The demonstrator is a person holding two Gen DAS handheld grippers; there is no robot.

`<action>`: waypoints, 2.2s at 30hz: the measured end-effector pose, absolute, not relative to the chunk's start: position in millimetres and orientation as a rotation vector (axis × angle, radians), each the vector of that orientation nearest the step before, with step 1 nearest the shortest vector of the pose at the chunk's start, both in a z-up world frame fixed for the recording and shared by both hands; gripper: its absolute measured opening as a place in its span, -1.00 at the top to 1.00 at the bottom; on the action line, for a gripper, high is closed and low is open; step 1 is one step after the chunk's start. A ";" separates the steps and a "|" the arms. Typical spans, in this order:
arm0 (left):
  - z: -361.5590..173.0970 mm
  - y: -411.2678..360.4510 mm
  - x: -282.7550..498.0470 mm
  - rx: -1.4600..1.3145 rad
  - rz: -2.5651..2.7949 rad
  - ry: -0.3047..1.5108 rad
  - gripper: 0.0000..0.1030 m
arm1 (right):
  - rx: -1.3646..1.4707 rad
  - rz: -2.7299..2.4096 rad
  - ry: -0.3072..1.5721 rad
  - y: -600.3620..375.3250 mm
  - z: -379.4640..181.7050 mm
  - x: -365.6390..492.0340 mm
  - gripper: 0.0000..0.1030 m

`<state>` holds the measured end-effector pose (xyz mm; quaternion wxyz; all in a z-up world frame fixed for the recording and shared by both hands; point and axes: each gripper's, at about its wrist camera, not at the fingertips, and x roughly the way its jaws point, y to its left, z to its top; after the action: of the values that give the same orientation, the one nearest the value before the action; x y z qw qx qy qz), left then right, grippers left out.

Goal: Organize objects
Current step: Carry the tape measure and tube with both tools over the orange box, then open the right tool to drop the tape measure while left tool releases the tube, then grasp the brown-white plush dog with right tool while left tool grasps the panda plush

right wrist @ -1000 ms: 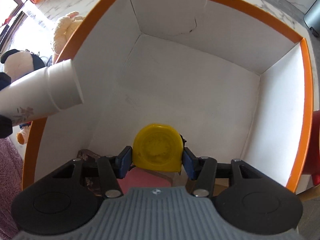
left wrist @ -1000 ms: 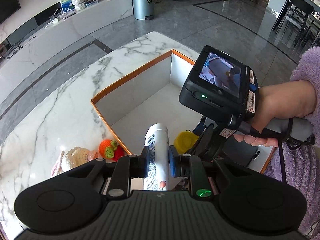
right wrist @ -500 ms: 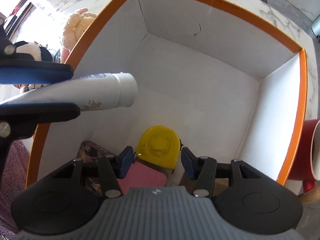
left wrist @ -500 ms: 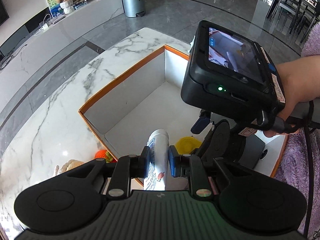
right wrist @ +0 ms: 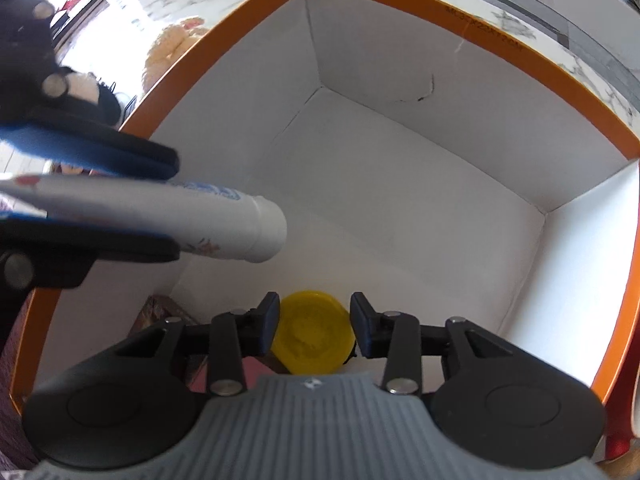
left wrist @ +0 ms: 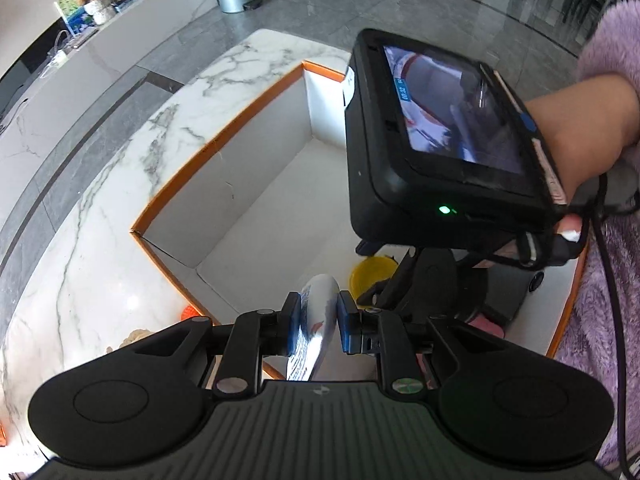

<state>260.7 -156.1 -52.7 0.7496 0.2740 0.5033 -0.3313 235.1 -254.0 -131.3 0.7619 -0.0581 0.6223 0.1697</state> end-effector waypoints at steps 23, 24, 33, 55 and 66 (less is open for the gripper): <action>-105.6 -175.4 252.6 0.799 -0.841 1.285 0.55 | -0.133 0.370 1.269 -251.2 -124.7 191.9 0.30; -106.6 -174.2 254.1 0.794 -0.842 1.288 0.54 | -0.133 0.372 1.269 -250.5 -125.1 191.0 0.30; -96.2 -156.9 250.5 0.789 -0.834 1.238 0.24 | -0.165 0.376 1.268 -241.0 -125.7 194.3 0.30; 19.6 -5.7 199.4 0.404 -0.543 0.950 0.07 | -0.186 0.386 0.972 -180.6 -16.8 160.0 0.10; -6.7 81.7 162.0 0.276 -0.328 1.029 0.07 | -0.160 0.493 1.010 -85.9 -25.3 170.8 0.00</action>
<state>162.0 81.7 -6.7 0.8487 0.1311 0.4881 -0.1556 170.8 -85.9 -25.3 0.8431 -0.0756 0.4785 0.2335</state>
